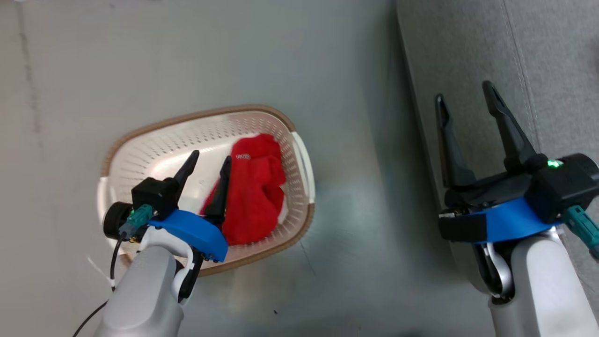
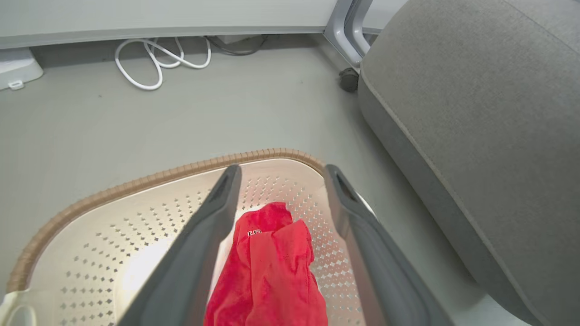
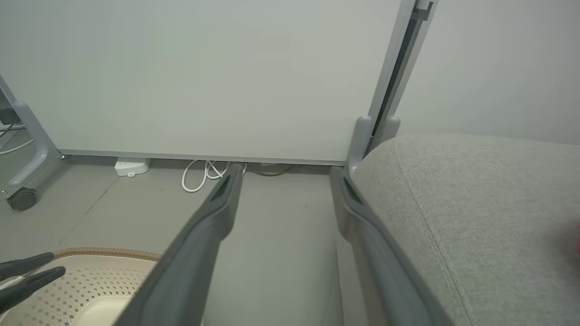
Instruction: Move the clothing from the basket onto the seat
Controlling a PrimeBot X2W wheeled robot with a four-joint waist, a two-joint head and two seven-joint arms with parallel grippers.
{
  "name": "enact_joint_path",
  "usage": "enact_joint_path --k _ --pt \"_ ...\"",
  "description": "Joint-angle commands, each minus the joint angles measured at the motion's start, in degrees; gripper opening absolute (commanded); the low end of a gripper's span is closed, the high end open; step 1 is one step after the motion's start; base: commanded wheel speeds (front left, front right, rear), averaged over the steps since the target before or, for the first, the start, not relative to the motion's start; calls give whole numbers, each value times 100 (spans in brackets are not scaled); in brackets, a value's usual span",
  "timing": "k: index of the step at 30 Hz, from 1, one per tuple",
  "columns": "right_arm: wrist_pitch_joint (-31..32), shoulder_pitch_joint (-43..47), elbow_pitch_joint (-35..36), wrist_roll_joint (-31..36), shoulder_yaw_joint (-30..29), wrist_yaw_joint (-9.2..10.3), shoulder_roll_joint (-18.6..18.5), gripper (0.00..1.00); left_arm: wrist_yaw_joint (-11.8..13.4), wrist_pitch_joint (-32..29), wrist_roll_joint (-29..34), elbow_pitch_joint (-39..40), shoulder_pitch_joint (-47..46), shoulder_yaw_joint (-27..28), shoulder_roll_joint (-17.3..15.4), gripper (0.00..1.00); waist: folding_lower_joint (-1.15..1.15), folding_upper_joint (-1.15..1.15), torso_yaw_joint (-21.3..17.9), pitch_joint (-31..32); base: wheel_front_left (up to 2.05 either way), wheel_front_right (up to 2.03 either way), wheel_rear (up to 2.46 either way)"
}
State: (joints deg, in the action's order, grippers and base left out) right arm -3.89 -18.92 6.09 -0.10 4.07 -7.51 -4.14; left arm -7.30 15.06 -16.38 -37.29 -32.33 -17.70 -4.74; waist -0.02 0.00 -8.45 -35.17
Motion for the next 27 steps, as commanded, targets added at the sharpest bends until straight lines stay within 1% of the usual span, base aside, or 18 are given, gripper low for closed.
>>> enact_joint_path --k 1,4,8,13,18,24,27 --pt "-55 -163 -15 -36 83 4 37 100 -21 17 -54 -130 -157 -40 -83 100 2 0 -540 -571 0 0 0" --pt "-170 -334 -50 -104 214 5 72 100 -21 17 -102 -497 -404 -195 -221 100 2 0 -796 -839 0 0 0" --pt "-331 -470 -89 -172 331 5 110 100 -21 3 -185 -985 -737 -330 -351 100 2 0 -1040 -1136 0 0 0" --pt "-540 -615 -249 -354 502 5 134 100 -11 -84 -311 -1639 -1148 -282 -537 100 2 0 -1299 -1526 0 0 0" --pt "-714 -639 -379 -550 644 4 136 100 231 -273 -223 -2168 -1396 -342 -648 100 2 0 -1402 -1719 0 0 0" --pt "-839 -735 -514 -678 752 4 133 100 415 -420 -339 -2681 -1566 -228 -692 100 2 0 -1467 -1806 0 0 0" --pt "-863 -743 -569 -691 773 4 133 100 447 -486 -373 -2866 -1630 -219 -679 100 2 0 -1471 -1814 0 0 0"
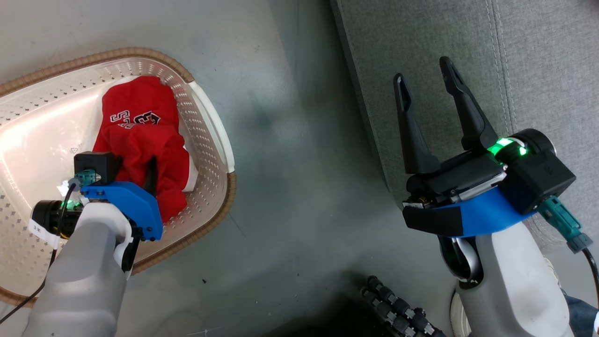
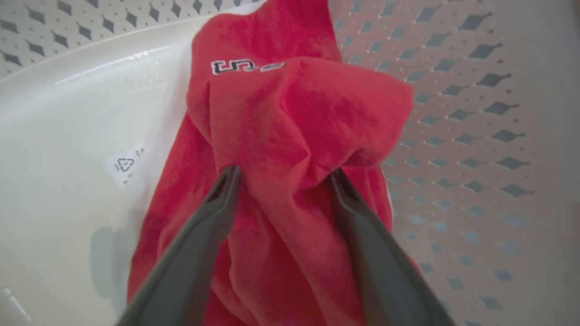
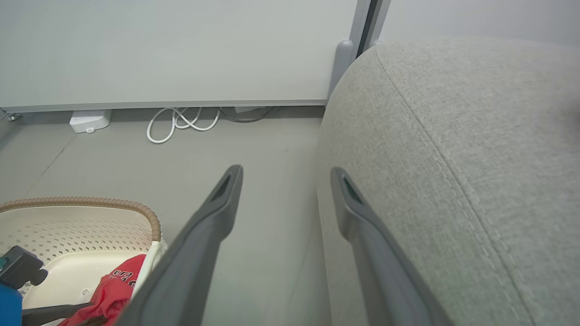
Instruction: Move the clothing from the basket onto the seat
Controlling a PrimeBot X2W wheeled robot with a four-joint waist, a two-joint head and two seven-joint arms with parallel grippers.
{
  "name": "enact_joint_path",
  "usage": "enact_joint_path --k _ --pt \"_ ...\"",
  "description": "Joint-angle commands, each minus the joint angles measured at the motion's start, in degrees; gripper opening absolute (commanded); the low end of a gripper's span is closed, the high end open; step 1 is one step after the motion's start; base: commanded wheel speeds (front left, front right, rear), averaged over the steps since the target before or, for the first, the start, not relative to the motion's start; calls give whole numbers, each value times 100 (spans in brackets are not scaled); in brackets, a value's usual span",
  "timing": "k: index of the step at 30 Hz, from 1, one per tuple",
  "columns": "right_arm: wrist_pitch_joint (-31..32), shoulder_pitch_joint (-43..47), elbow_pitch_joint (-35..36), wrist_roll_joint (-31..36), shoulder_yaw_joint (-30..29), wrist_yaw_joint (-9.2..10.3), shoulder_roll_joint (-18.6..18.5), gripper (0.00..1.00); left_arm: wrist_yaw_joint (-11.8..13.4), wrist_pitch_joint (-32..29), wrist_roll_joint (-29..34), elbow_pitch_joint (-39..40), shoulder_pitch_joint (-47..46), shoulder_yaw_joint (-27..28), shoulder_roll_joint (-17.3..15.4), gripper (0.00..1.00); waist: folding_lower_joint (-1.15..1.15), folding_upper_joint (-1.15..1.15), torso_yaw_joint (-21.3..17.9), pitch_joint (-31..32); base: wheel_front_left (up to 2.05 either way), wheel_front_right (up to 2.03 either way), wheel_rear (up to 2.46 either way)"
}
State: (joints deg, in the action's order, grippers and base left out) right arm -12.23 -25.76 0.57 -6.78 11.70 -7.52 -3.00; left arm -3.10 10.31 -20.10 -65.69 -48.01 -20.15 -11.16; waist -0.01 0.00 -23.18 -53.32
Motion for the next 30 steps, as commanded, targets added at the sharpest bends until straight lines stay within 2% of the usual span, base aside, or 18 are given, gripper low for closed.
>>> enact_joint_path --k 1,2,3,19,25,30 --pt "-34 -71 -28 -20 15 5 20 100 23 -28 -19 -79 -86 23 -21 97 1 0 7 2 0 0 0" --pt "-42 -85 -38 -18 15 5 20 100 10 -38 -34 -129 -109 18 -10 15 1 0 13 4 0 0 0" --pt "-44 -97 -48 -16 16 5 20 100 -4 -42 -43 -170 -129 9 -1 0 1 0 21 7 0 0 0" --pt "0 -164 -118 68 41 6 20 100 -212 43 -196 -521 -288 -126 187 0 1 0 180 134 0 0 0" --pt "33 -159 -204 143 43 6 19 100 -254 160 -290 -561 -246 -107 318 0 1 0 335 403 0 0 0" --pt "115 -68 -360 312 39 6 16 100 -316 276 -387 -593 -94 -141 510 0 1 0 603 943 0 0 0"
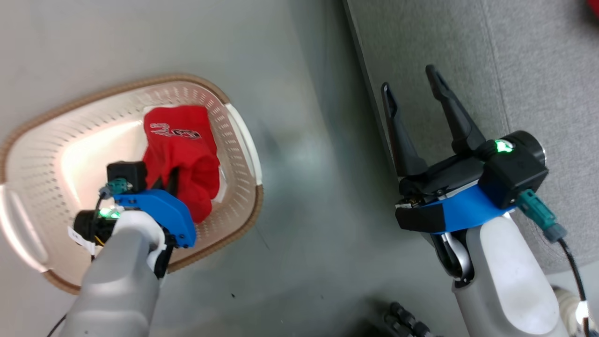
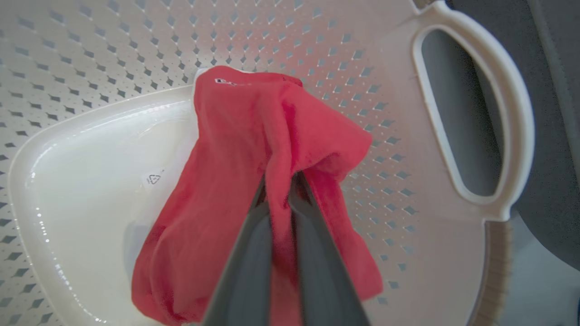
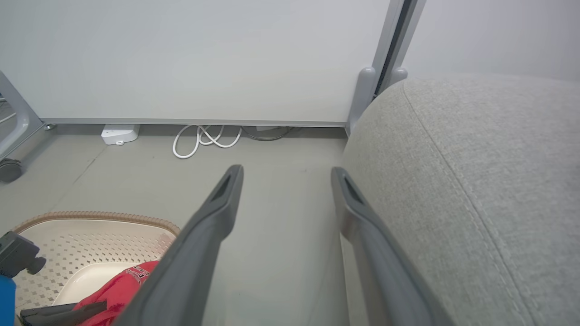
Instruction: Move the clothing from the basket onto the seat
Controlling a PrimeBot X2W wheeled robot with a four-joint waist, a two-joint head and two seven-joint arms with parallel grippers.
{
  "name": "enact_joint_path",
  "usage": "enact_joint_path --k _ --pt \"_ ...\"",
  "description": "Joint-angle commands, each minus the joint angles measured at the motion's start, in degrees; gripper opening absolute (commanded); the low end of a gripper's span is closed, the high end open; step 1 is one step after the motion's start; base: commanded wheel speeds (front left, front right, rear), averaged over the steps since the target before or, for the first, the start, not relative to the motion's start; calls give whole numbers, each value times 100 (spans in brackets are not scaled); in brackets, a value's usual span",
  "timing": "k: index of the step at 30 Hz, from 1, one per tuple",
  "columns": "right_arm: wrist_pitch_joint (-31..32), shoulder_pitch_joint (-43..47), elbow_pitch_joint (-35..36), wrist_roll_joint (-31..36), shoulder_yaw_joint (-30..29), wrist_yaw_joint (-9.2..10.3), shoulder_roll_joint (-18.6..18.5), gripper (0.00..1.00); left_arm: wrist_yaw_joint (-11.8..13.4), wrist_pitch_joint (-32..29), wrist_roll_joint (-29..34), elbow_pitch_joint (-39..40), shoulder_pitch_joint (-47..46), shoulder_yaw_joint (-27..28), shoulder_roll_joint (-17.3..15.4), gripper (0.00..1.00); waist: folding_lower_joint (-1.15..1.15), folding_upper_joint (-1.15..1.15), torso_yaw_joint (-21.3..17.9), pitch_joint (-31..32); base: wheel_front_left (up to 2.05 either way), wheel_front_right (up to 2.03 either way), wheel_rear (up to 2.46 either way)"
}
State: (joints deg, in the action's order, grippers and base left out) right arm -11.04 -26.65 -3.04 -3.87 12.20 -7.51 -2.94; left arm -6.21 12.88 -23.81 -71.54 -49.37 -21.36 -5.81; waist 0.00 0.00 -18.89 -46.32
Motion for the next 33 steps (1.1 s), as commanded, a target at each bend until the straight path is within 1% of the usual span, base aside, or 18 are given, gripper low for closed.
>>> enact_joint_path --k 1,7,11,12,16,21,22,27,33 --pt "35 56 -44 51 -8 4 9 100 -28 41 -36 -7 68 -34 21 0 0 0 239 382 0 0 0" --pt "195 262 -280 158 41 5 4 100 -92 144 -132 52 353 -197 219 0 0 0 596 1332 0 0 0" --pt "315 464 -457 209 58 5 0 100 -123 194 -192 174 625 -440 270 0 0 0 847 2083 0 0 0" --pt "349 528 -491 212 68 5 -3 100 -126 192 -236 260 708 -534 280 0 0 0 907 2264 0 0 0" --pt "467 820 -632 158 95 5 -56 100 -127 163 -710 997 1147 -1224 282 0 0 0 1109 2952 0 0 0" --pt "614 1180 -694 83 142 5 -80 100 -128 173 -1133 1458 1341 -1807 284 0 0 0 1315 3635 0 0 0" --pt "677 1301 -695 62 144 5 -88 100 -129 181 -1262 1608 1331 -1992 289 0 0 0 1384 3834 0 0 0" --pt "777 1631 -702 24 143 5 -76 100 -129 163 -1572 1978 1238 -2473 285 0 0 0 1537 4301 0 0 0" --pt "880 1869 -667 -25 204 4 -60 100 -130 96 -1943 2393 879 -2862 285 0 0 0 1655 4572 0 0 0"
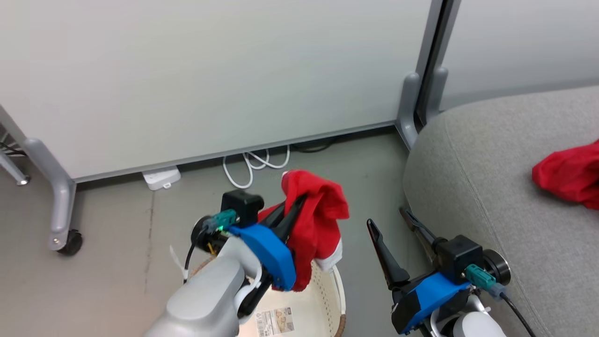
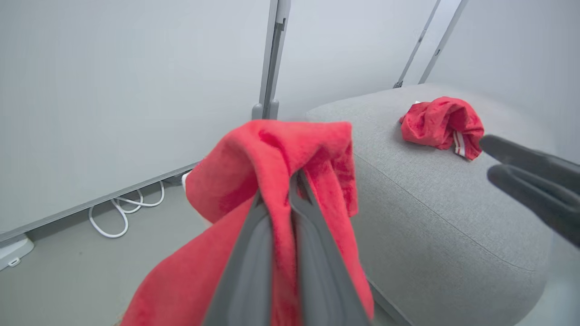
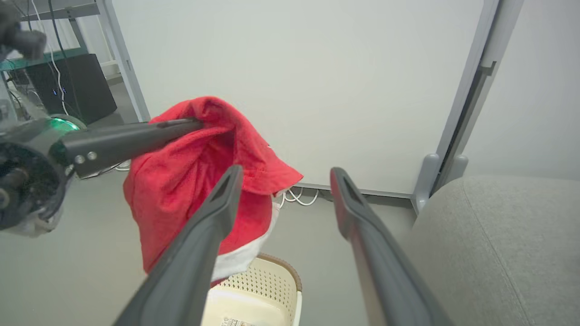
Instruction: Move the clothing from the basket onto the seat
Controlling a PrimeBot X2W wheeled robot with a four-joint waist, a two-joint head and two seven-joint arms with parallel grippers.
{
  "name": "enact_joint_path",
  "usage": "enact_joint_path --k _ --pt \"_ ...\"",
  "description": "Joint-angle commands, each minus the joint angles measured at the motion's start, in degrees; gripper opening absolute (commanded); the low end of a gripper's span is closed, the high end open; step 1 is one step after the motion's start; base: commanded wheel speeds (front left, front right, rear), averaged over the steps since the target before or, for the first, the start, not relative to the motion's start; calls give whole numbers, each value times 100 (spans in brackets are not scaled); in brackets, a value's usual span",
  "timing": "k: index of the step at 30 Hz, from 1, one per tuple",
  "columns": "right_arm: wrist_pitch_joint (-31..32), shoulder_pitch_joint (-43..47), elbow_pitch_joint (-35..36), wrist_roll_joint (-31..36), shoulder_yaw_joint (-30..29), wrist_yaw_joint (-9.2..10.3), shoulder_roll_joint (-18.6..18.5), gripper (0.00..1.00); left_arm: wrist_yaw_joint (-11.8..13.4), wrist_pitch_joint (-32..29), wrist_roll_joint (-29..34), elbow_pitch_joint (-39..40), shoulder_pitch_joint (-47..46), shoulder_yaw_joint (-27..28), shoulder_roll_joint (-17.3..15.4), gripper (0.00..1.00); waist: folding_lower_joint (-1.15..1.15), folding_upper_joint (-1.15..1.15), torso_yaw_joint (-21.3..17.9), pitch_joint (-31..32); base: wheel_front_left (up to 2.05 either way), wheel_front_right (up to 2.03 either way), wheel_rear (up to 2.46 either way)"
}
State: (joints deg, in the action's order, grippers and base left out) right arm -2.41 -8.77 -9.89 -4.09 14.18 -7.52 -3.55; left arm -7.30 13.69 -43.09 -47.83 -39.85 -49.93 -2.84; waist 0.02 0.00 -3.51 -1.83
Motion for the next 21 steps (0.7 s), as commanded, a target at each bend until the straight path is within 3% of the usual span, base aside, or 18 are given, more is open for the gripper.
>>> enact_joint_path --k 1,10,21 --pt "24 105 23 -12 17 6 3 100 -21 2 -86 87 -139 -47 -13 0 -2 0 132 147 0 0 0" --pt "58 124 14 -52 71 6 21 100 101 -63 -540 514 -768 -474 -13 0 -2 0 232 229 0 0 0" --pt "47 190 10 -51 125 6 47 100 219 3 -900 451 -971 -922 -11 0 -2 0 243 279 0 0 0"
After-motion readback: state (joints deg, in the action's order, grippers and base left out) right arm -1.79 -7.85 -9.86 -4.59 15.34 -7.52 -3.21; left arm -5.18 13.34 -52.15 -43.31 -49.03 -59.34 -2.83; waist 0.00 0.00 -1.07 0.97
